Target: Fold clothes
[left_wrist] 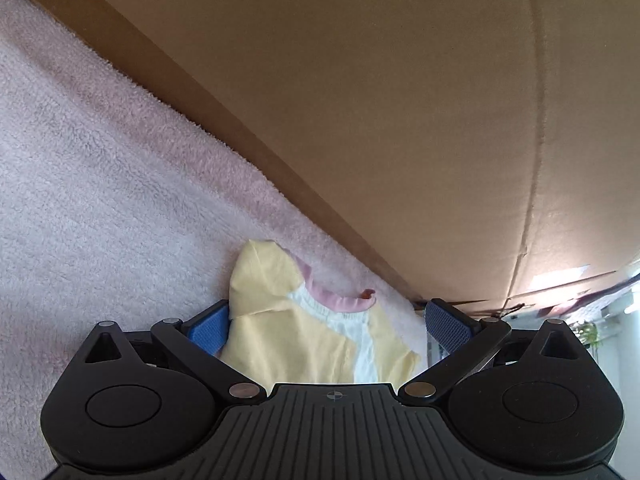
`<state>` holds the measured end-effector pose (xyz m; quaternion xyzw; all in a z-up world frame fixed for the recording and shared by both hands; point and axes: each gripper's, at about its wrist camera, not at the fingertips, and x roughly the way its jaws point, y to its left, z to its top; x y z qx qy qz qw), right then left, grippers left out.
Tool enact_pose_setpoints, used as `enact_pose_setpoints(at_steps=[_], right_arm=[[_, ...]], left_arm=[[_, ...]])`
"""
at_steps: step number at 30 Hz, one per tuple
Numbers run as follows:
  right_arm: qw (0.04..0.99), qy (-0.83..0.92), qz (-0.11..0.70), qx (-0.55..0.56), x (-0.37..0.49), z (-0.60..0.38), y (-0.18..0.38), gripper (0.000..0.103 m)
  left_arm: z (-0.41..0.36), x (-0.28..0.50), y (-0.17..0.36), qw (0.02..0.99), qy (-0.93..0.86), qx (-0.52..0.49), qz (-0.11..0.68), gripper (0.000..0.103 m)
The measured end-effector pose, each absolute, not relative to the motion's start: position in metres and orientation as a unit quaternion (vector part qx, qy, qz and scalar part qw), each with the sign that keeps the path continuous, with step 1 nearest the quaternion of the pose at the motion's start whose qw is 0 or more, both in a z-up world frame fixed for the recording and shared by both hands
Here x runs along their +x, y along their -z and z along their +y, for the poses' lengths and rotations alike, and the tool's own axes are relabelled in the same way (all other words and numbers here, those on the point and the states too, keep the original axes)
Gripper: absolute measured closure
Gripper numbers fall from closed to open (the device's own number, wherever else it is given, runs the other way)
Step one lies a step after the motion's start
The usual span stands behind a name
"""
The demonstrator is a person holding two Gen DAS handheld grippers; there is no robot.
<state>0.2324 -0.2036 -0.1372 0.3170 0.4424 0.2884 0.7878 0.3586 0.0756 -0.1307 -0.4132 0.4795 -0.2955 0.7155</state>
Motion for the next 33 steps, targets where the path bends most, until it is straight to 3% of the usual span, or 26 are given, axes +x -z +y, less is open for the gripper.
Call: enact_pose_setpoints(at_steps=[6,11,16,19,26,29,30,31,33], right_arm=[[0.792,-0.291,0.438,0.31,0.233,-0.202,0.14,0.068],[0.793,-0.287,0.44,0.308,0.234,-0.206,0.144,0.081],[0.79,-0.28,0.445,0.316,0.235,-0.212,0.151,0.103],[0.786,-0.28,0.447,0.322,0.235,-0.215,0.155,0.103],[0.797,-0.275,0.455,0.288,0.236,-0.206,0.147,0.103],[0.792,-0.276,0.464,0.285,0.244,-0.205,0.137,0.086],[0.802,-0.278,0.452,0.274,0.244,-0.204,0.128,0.072],[0.82,-0.275,0.432,0.254,0.246,-0.203,0.117,0.064],[0.863,-0.248,0.388,0.21,0.253,-0.205,0.092,0.062]], left_arm=[[0.08,0.365,0.144,0.65,0.32,-0.504,0.47,0.0],[0.086,0.385,0.154,0.622,0.305,-0.576,0.433,0.0],[0.098,0.374,0.129,0.683,0.308,-0.547,0.373,0.0],[0.104,0.363,0.109,0.709,0.317,-0.522,0.353,0.0],[0.079,0.321,0.098,0.728,0.33,-0.452,0.396,0.0],[0.063,0.297,0.118,0.717,0.324,-0.465,0.405,0.0],[0.061,0.289,0.124,0.719,0.312,-0.471,0.404,0.0],[0.058,0.281,0.13,0.723,0.301,-0.474,0.403,0.0],[0.054,0.27,0.137,0.734,0.286,-0.464,0.405,0.0]])
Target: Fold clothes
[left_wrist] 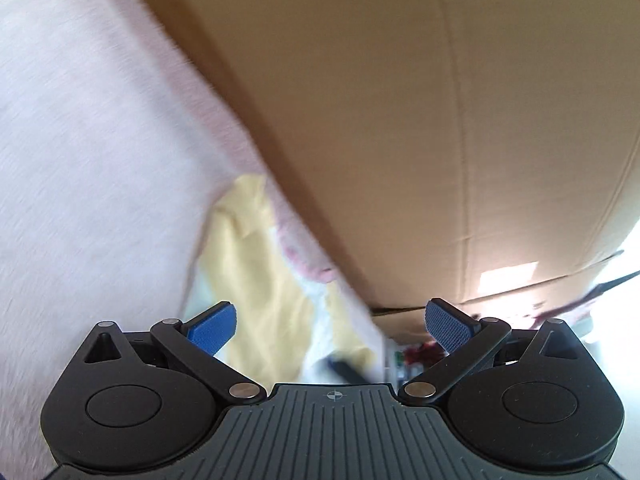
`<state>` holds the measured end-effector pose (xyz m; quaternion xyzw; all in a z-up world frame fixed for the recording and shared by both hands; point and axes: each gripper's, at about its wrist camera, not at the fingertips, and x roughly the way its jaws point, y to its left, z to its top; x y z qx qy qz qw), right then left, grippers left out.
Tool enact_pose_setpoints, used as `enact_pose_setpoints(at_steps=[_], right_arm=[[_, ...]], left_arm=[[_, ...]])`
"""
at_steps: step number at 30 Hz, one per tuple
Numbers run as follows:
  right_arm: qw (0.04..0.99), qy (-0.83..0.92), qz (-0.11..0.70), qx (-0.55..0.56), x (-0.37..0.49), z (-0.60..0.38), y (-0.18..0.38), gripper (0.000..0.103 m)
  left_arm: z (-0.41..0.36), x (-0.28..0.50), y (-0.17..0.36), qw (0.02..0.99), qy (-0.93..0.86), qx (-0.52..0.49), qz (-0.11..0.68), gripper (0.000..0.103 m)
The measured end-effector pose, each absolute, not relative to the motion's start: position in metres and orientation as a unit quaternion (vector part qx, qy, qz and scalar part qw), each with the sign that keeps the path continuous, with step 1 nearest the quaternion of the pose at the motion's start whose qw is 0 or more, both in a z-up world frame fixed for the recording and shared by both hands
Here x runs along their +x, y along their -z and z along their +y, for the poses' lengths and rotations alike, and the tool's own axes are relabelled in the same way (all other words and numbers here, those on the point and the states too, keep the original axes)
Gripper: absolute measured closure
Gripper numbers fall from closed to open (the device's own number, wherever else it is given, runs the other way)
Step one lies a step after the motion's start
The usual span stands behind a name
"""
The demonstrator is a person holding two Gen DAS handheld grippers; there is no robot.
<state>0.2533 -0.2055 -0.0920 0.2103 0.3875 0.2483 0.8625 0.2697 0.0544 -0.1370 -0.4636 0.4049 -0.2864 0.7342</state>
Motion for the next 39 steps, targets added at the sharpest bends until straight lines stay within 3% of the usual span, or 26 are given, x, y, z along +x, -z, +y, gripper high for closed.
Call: enact_pose_setpoints(at_steps=[3,4,6,10,18,21,30,33,39], right_arm=[[0.903,-0.234,0.336,0.131,0.268,-0.201,0.061,0.054],[0.908,-0.246,0.327,0.086,0.275,-0.191,0.055,0.042],[0.898,-0.298,0.322,-0.03,0.286,-0.162,0.052,0.031],[0.864,-0.348,0.279,-0.235,0.287,-0.107,0.065,0.031],[0.816,-0.356,0.271,-0.365,0.292,-0.055,0.094,0.031],[0.847,-0.289,0.259,-0.364,0.303,-0.053,0.101,0.023],[0.925,-0.206,0.277,-0.16,0.314,-0.105,0.084,0.023],[0.908,-0.263,0.308,-0.106,0.309,-0.12,0.074,0.023],[0.894,-0.243,0.307,-0.218,0.311,-0.094,0.101,0.023]], left_arm=[[0.044,0.246,0.129,0.771,0.286,-0.412,0.392,0.0],[0.037,0.239,0.124,0.785,0.289,-0.38,0.395,0.0],[0.022,0.223,0.113,0.812,0.3,-0.31,0.392,0.0],[0.008,0.19,0.099,0.84,0.339,-0.19,0.378,0.0],[-0.006,0.156,0.106,0.831,0.382,-0.12,0.386,0.0],[-0.008,0.143,0.118,0.833,0.383,-0.123,0.38,0.0],[0.008,0.118,0.123,0.842,0.387,-0.136,0.351,0.0],[0.009,0.116,0.121,0.844,0.385,-0.136,0.347,0.0],[0.009,0.112,0.12,0.849,0.382,-0.123,0.343,0.0]])
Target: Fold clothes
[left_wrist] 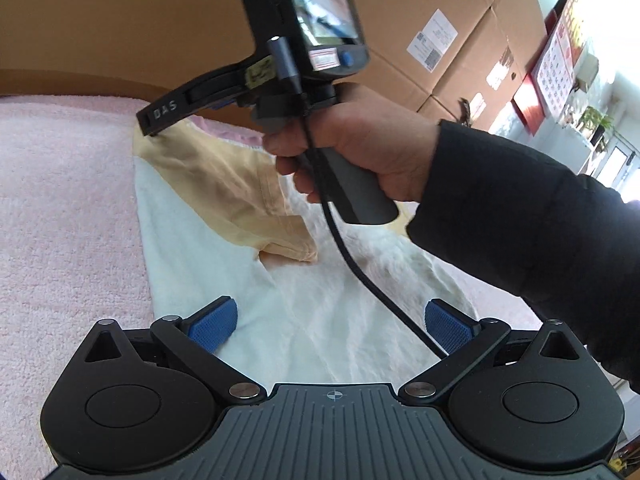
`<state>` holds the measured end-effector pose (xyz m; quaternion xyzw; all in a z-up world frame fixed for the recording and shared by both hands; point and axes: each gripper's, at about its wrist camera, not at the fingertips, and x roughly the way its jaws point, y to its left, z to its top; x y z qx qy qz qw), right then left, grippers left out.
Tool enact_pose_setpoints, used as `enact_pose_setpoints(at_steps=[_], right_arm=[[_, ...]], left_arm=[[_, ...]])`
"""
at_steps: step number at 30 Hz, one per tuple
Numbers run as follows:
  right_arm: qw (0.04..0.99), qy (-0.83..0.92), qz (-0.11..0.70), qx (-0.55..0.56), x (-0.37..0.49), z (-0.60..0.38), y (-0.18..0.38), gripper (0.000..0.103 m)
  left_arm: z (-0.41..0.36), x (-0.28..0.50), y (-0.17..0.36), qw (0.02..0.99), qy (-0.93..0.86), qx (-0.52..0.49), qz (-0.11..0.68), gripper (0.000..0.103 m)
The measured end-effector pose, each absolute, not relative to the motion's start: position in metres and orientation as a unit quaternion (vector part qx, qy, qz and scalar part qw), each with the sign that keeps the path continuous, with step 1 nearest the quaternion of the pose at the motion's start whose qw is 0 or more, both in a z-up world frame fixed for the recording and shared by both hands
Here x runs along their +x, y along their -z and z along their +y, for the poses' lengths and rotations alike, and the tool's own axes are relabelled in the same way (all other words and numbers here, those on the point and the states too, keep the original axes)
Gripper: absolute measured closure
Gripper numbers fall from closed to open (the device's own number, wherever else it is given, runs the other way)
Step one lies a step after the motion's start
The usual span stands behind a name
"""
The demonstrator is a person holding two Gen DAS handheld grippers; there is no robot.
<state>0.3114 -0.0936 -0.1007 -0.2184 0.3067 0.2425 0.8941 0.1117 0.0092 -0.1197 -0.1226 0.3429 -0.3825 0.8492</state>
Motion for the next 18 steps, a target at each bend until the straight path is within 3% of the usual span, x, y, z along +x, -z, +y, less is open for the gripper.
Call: enact_pose_setpoints(at_steps=[10,13,14,15,18], right_arm=[[0.923,-0.202,0.327,-0.013,0.312,-0.151,0.08,0.022],[0.899,-0.224,0.37,-0.062,0.313,-0.14,0.092,0.023],[0.903,-0.201,0.369,-0.09,0.315,-0.136,0.099,0.022],[0.909,-0.189,0.358,-0.096,0.316,-0.137,0.1,0.016],[0.921,-0.176,0.336,-0.085,0.313,-0.147,0.096,0.017]], left_arm=[[0.013,0.115,0.118,0.847,0.384,-0.133,0.341,0.0],[0.013,0.115,0.118,0.848,0.384,-0.131,0.341,0.0],[0.013,0.115,0.118,0.848,0.383,-0.131,0.341,0.0],[0.013,0.116,0.118,0.848,0.384,-0.132,0.341,0.0],[0.012,0.116,0.117,0.849,0.383,-0.131,0.341,0.0]])
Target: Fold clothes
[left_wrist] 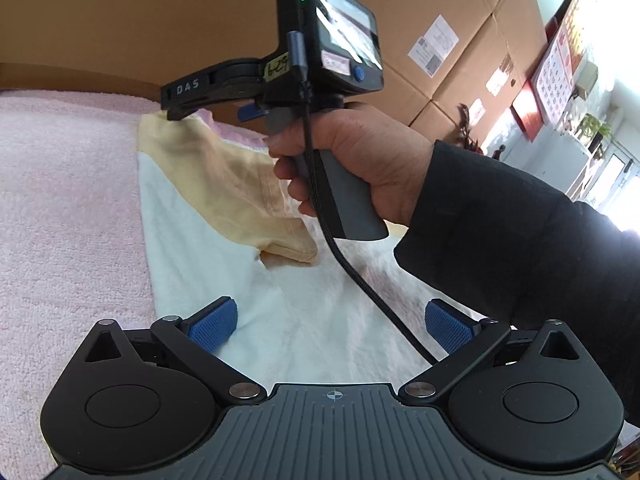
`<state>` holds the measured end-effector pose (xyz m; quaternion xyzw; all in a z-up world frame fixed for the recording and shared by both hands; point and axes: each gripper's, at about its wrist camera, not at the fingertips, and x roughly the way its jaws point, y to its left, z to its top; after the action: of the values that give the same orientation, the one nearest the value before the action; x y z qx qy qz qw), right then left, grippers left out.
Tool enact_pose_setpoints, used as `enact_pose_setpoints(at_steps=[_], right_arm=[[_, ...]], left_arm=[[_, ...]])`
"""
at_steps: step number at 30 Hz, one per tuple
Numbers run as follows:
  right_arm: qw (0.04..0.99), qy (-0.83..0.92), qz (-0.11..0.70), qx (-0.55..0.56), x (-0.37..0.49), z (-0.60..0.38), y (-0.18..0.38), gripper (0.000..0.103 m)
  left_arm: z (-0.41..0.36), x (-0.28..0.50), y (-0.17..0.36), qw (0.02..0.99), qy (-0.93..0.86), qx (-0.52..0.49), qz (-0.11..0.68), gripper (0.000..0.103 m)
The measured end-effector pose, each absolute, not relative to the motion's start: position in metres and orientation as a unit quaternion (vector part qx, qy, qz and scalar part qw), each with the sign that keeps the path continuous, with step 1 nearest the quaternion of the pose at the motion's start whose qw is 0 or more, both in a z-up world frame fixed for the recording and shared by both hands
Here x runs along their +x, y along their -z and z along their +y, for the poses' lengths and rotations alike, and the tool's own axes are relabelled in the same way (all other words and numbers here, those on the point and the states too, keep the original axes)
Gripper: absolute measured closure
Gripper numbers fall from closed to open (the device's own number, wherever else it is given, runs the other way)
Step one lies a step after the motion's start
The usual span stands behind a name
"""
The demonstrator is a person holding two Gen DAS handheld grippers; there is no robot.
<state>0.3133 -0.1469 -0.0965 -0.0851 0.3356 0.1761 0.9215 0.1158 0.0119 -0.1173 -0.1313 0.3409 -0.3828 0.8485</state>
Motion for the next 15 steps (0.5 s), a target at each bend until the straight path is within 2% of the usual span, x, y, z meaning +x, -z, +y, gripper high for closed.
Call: enact_pose_setpoints(at_steps=[5,9,15], right_arm=[[0.91,-0.228,0.346,0.027,0.281,-0.193,0.074,0.015],[0.881,-0.229,0.413,-0.034,0.259,-0.207,0.097,0.012],[0.919,-0.191,0.341,0.049,0.214,-0.281,0.07,0.011]], left_arm=[[0.008,0.115,0.117,0.852,0.379,-0.121,0.339,0.0],[0.004,0.114,0.115,0.855,0.373,-0.11,0.343,0.0],[-0.007,0.114,0.1,0.823,0.393,-0.135,0.386,0.0]])
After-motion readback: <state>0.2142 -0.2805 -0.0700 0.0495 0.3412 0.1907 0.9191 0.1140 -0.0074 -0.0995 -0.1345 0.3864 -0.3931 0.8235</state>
